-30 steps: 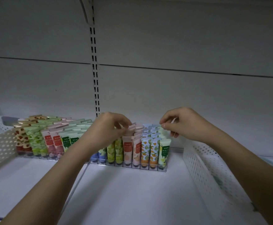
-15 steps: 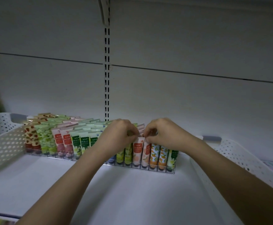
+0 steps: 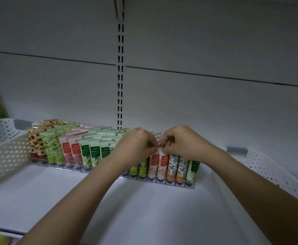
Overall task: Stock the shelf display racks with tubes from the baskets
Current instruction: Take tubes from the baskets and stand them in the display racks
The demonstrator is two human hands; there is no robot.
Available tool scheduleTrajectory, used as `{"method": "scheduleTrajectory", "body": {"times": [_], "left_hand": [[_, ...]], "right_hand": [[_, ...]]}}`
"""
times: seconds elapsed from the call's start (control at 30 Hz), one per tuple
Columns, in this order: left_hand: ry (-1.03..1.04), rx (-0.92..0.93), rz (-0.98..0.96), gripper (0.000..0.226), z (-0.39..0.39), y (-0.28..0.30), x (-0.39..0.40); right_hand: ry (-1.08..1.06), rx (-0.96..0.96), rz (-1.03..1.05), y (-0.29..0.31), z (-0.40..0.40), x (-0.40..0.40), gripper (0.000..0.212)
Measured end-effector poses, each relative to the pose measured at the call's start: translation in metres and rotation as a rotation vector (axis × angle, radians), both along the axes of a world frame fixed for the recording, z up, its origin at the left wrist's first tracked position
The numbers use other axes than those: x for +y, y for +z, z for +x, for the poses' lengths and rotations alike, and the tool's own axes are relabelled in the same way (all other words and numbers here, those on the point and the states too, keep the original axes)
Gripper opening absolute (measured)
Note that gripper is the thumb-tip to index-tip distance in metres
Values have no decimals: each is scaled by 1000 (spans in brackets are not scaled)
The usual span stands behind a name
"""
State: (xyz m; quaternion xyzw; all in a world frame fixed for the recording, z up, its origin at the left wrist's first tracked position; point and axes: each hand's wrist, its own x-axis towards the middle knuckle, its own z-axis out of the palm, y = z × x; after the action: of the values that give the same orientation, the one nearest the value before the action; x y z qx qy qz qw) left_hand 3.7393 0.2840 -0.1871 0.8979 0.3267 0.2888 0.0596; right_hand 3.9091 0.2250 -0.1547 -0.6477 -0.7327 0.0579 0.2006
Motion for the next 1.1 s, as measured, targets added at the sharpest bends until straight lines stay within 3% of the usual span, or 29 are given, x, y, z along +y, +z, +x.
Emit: {"method": "scheduleTrajectory", "body": {"times": [0.27,0.53,1.1], "left_hand": [[58,-145,-79,7,-4,8,15],[68,-12,-153,9,10,14,25],[-57,83,-172,11,12,13,35]], "right_hand": [[-29,83,92,11,18,8,5],[27,-54,-38,14,22,23,10],[55,-5,-70,2,23,32,4]]}}
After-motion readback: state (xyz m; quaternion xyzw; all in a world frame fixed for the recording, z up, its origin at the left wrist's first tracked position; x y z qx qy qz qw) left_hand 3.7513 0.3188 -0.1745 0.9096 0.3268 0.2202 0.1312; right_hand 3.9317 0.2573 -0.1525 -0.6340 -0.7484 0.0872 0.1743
